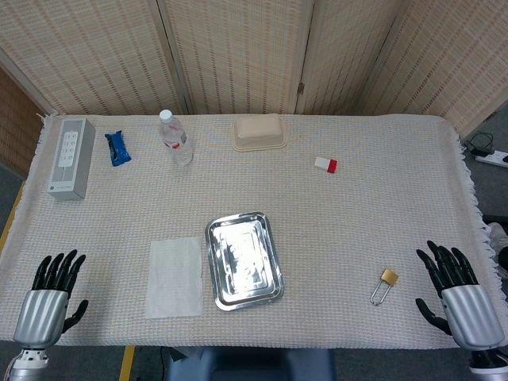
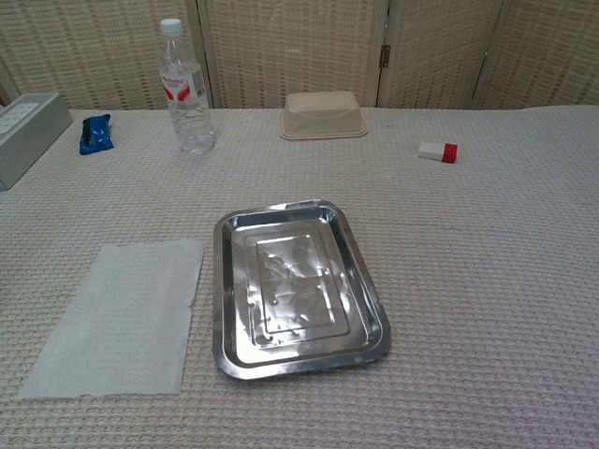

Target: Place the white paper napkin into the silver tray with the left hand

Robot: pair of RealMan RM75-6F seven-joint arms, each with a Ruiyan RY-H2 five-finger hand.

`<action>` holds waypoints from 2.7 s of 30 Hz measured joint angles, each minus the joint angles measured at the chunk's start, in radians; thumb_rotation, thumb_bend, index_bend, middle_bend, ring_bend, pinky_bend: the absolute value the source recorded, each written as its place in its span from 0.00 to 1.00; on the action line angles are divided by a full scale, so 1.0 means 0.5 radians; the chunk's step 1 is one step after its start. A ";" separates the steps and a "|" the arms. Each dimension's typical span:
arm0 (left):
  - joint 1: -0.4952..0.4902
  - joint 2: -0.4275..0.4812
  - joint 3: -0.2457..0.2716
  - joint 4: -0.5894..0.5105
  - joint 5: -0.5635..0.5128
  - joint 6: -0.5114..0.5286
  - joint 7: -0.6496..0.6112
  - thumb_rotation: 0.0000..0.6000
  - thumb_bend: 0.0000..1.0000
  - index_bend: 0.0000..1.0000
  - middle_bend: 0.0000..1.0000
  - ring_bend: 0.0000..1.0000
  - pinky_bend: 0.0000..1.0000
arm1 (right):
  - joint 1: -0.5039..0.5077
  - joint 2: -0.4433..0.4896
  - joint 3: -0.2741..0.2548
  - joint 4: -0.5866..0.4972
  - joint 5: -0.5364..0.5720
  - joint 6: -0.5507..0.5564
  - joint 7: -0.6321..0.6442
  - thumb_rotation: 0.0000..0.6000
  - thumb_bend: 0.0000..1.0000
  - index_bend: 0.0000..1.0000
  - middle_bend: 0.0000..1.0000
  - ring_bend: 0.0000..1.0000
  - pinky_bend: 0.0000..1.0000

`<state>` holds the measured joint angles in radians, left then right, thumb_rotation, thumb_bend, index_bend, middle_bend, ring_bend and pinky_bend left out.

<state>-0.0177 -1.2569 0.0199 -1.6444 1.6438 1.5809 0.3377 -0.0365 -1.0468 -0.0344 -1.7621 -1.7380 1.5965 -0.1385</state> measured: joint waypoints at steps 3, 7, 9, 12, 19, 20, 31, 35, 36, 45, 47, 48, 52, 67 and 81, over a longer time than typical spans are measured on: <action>0.005 0.010 -0.001 -0.010 -0.006 0.005 -0.011 1.00 0.35 0.03 0.09 0.03 0.05 | -0.004 0.001 -0.002 0.003 -0.008 0.012 0.007 1.00 0.35 0.00 0.00 0.00 0.00; 0.010 0.013 -0.005 -0.015 -0.009 0.015 0.001 1.00 0.35 0.03 0.10 0.03 0.06 | -0.005 0.003 -0.003 0.001 -0.005 0.009 0.003 1.00 0.35 0.00 0.00 0.00 0.00; 0.008 0.013 0.000 -0.019 -0.001 0.008 0.008 1.00 0.35 0.03 0.10 0.03 0.06 | -0.004 0.003 -0.007 0.000 -0.006 0.005 -0.003 1.00 0.35 0.00 0.00 0.00 0.00; -0.004 0.009 0.016 -0.007 0.050 -0.002 -0.007 1.00 0.35 0.05 0.12 0.05 0.09 | -0.007 0.001 -0.010 -0.001 -0.009 0.007 -0.007 1.00 0.35 0.00 0.00 0.00 0.00; -0.081 -0.024 0.066 0.134 0.161 -0.104 -0.130 1.00 0.34 0.11 0.27 0.20 0.28 | -0.006 -0.001 0.000 -0.007 0.009 0.010 -0.009 1.00 0.35 0.00 0.00 0.00 0.00; -0.097 -0.035 0.070 0.184 0.192 -0.108 -0.149 1.00 0.33 0.14 0.35 0.27 0.39 | -0.004 -0.001 0.001 -0.009 0.016 0.004 -0.008 1.00 0.35 0.00 0.00 0.00 0.00; -0.312 -0.262 0.106 1.173 0.570 0.066 -0.696 1.00 0.29 0.36 1.00 0.86 0.93 | 0.003 -0.006 0.006 0.001 0.001 0.008 -0.029 1.00 0.35 0.00 0.00 0.00 0.00; -0.394 -0.455 0.121 1.650 0.640 0.173 -0.978 1.00 0.29 0.42 1.00 0.95 1.00 | 0.017 0.001 0.005 0.004 0.006 -0.019 0.000 1.00 0.35 0.00 0.00 0.00 0.00; -0.409 -0.503 0.124 1.750 0.648 0.193 -1.035 1.00 0.29 0.42 1.00 0.95 1.00 | 0.022 0.005 0.006 0.004 0.011 -0.028 0.011 1.00 0.35 0.00 0.00 0.00 0.00; -0.525 -0.989 0.143 2.597 0.638 0.366 -1.464 1.00 0.25 0.47 1.00 0.96 1.00 | 0.055 0.042 0.025 0.006 0.037 -0.049 0.111 1.00 0.35 0.00 0.00 0.00 0.00; -0.544 -1.073 0.153 2.723 0.612 0.368 -1.556 1.00 0.24 0.48 1.00 0.97 1.00 | 0.057 0.051 0.029 0.010 0.038 -0.039 0.141 1.00 0.35 0.00 0.00 0.00 0.00; -0.551 -1.103 0.159 2.765 0.601 0.365 -1.589 1.00 0.24 0.49 1.00 0.97 1.00 | 0.058 0.055 0.030 0.012 0.038 -0.037 0.153 1.00 0.35 0.00 0.00 0.00 0.00; -0.575 -1.182 0.192 2.868 0.565 0.336 -1.662 1.00 0.24 0.49 1.00 0.98 1.00 | 0.061 0.067 0.032 0.014 0.043 -0.031 0.182 1.00 0.35 0.00 0.00 0.00 0.00; -0.623 -1.294 0.310 2.985 0.490 0.181 -1.759 1.00 0.23 0.49 1.00 0.99 1.00 | 0.079 0.089 0.049 0.011 0.091 -0.045 0.256 1.00 0.35 0.00 0.00 0.00 0.00; -0.678 -1.407 0.325 2.999 0.412 0.216 -1.810 1.00 0.23 0.53 1.00 0.99 1.00 | 0.090 0.113 0.067 0.011 0.124 -0.040 0.325 1.00 0.35 0.00 0.00 0.00 0.00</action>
<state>-0.3566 -1.9606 0.1823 -0.1451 1.8500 1.6887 -0.5672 0.0083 -0.9901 -0.0007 -1.7567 -1.6761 1.5767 0.0239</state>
